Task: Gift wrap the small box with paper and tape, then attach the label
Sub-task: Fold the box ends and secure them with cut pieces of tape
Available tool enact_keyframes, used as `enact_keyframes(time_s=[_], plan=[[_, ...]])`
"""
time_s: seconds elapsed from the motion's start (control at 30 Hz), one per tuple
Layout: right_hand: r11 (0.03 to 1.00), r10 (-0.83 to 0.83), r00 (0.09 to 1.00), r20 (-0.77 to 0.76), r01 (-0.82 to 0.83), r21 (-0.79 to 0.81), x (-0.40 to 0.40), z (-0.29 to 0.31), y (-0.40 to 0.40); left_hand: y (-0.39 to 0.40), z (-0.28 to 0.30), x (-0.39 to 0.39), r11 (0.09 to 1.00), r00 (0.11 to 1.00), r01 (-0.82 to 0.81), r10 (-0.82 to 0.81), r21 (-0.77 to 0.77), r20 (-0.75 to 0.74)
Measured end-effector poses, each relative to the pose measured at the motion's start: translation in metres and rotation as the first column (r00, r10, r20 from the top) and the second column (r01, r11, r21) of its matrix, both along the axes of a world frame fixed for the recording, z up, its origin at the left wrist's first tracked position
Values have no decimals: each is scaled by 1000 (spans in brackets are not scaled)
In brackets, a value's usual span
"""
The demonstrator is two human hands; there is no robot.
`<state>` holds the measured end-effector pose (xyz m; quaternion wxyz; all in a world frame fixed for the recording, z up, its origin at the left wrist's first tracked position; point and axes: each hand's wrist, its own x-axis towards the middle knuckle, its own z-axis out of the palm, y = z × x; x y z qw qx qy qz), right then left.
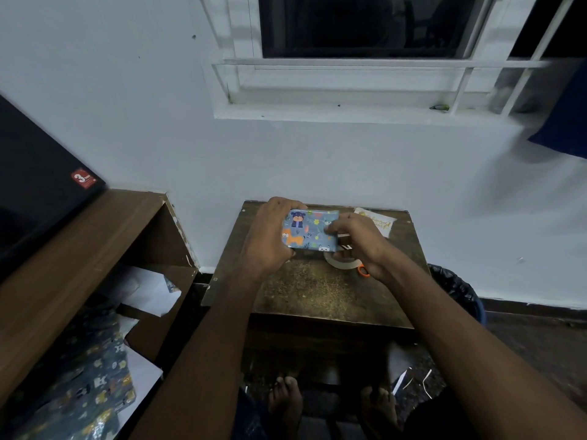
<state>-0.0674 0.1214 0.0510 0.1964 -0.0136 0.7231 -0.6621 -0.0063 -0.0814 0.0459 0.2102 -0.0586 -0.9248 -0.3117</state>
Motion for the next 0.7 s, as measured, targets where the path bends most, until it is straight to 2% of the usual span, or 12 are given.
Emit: enact_keyframes(time_s=[0.07,0.13,0.33,0.5,0.63,0.7], plan=[[997,-51,997,61,54,-60,-1,0,-2,0,0,0,1000,1000,5,-5,-1,2],[997,-37,997,63,41,-60,0,1,-2,0,-1,0,1000,1000,-10,10,14,13],[992,82,997,-5,-81,92,0,-1,0,-1,-1,2,999,997,-28,26,25,68],[992,-53,997,-49,58,116,0,-5,-3,2,-5,-1,999,987,-20,13,44,158],[971,-70,991,-118,94,221,-2,-12,-3,-2,-5,-2,989,943,-120,141,-89,301],[918,-58,967,-246,149,367,-5,-14,2,-7,-7,-1,978,910,-161,198,-129,363]])
